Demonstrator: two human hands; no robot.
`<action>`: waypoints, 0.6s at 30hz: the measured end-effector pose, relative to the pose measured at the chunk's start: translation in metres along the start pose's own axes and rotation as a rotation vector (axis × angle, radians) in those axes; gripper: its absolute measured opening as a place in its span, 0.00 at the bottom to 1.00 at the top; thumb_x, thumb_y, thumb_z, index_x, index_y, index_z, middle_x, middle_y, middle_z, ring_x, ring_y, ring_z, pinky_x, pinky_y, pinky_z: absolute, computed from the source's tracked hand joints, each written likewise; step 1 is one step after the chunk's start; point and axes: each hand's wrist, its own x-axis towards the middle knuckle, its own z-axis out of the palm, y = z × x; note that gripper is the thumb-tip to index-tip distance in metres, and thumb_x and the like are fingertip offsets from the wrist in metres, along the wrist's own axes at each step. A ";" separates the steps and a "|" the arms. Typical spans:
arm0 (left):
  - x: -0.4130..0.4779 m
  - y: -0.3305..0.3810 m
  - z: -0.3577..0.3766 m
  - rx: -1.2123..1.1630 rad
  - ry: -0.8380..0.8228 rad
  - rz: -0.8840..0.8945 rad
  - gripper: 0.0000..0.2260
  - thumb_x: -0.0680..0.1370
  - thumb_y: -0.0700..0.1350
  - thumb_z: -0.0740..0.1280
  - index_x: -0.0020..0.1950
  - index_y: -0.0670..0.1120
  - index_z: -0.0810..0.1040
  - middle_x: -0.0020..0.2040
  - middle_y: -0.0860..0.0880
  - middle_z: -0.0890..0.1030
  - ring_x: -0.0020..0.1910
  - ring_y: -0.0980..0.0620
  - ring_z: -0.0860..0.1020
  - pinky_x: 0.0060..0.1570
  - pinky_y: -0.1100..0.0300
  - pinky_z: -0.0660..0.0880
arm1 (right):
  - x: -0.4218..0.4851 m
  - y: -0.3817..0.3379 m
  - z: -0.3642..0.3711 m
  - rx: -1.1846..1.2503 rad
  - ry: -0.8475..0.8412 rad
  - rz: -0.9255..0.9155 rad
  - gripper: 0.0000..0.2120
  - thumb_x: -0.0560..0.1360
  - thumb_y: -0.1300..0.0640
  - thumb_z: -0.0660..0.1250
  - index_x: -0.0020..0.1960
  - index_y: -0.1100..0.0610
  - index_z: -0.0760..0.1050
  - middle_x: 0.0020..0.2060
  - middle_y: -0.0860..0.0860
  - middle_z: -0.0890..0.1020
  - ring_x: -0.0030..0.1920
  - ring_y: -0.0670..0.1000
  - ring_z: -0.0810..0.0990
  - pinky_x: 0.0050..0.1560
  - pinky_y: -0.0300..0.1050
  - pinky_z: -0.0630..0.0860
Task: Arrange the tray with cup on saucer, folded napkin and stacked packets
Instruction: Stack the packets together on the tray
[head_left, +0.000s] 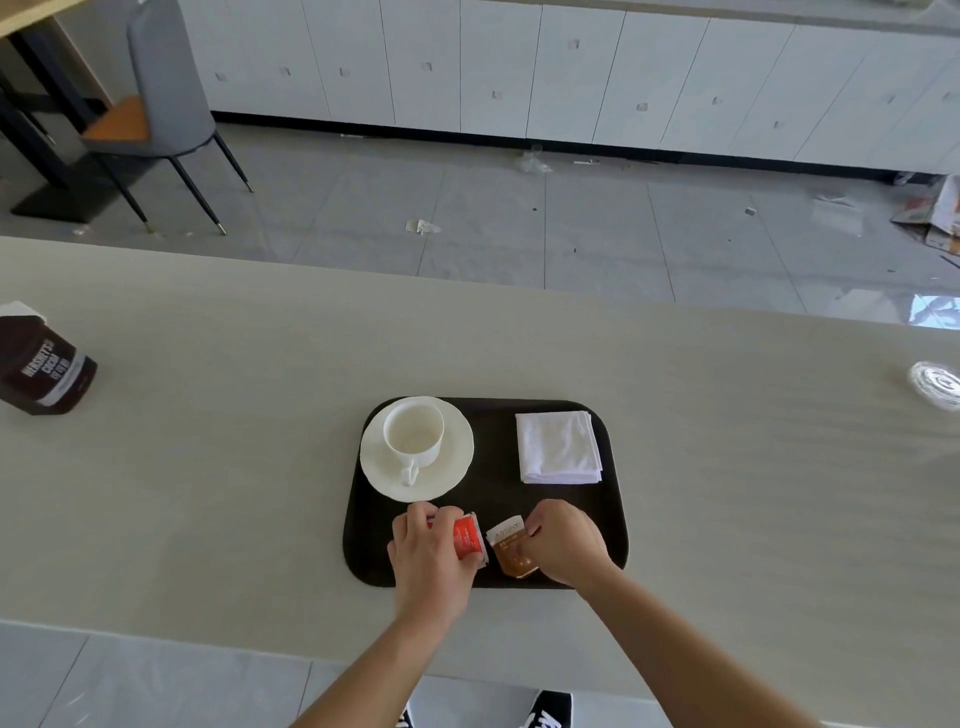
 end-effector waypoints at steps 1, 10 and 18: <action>0.001 0.000 0.000 -0.014 0.001 -0.011 0.24 0.63 0.51 0.80 0.56 0.54 0.76 0.54 0.52 0.70 0.56 0.50 0.68 0.52 0.53 0.70 | 0.000 0.003 -0.001 0.041 0.017 0.013 0.05 0.70 0.55 0.70 0.46 0.50 0.78 0.43 0.45 0.81 0.41 0.46 0.78 0.34 0.38 0.74; 0.002 -0.007 0.007 -0.048 0.038 -0.005 0.25 0.60 0.49 0.81 0.55 0.53 0.78 0.51 0.52 0.71 0.52 0.48 0.68 0.49 0.53 0.70 | -0.009 0.046 -0.014 0.198 0.130 0.133 0.07 0.68 0.59 0.68 0.43 0.50 0.73 0.38 0.48 0.79 0.38 0.50 0.79 0.37 0.49 0.82; 0.001 -0.008 0.005 -0.041 0.038 0.017 0.26 0.60 0.51 0.81 0.55 0.53 0.78 0.51 0.52 0.71 0.52 0.49 0.69 0.48 0.55 0.70 | -0.013 0.051 -0.016 0.047 0.134 0.014 0.17 0.73 0.59 0.67 0.59 0.46 0.71 0.39 0.45 0.78 0.38 0.45 0.77 0.29 0.37 0.71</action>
